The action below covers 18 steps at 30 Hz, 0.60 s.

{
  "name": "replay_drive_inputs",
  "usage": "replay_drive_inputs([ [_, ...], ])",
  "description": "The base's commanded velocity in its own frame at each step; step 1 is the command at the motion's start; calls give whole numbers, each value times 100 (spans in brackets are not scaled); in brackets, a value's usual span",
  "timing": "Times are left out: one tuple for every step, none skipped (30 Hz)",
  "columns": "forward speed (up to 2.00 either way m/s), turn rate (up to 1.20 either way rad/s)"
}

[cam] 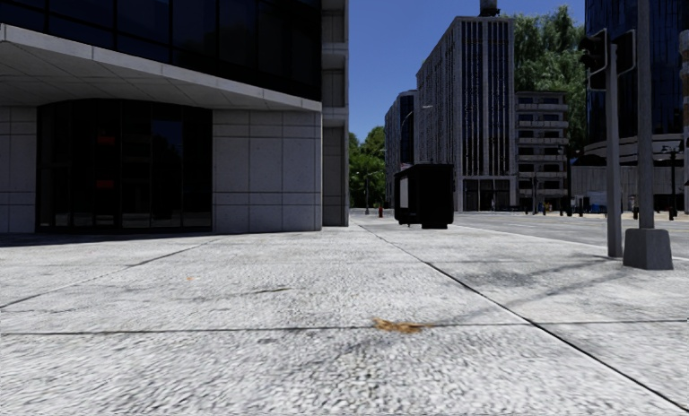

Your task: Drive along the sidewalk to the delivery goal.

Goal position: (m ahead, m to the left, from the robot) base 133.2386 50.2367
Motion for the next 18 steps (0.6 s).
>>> replay_drive_inputs([
  [131,0],
  [131,0],
  [131,0],
  [131,0],
  [131,0],
  [131,0],
  [131,0],
  [131,0],
  [131,0],
  [131,0],
  [131,0],
  [131,0],
  [131,0],
  [131,0],
  [131,0],
  [132,0],
  [200,0],
  [200,0],
])
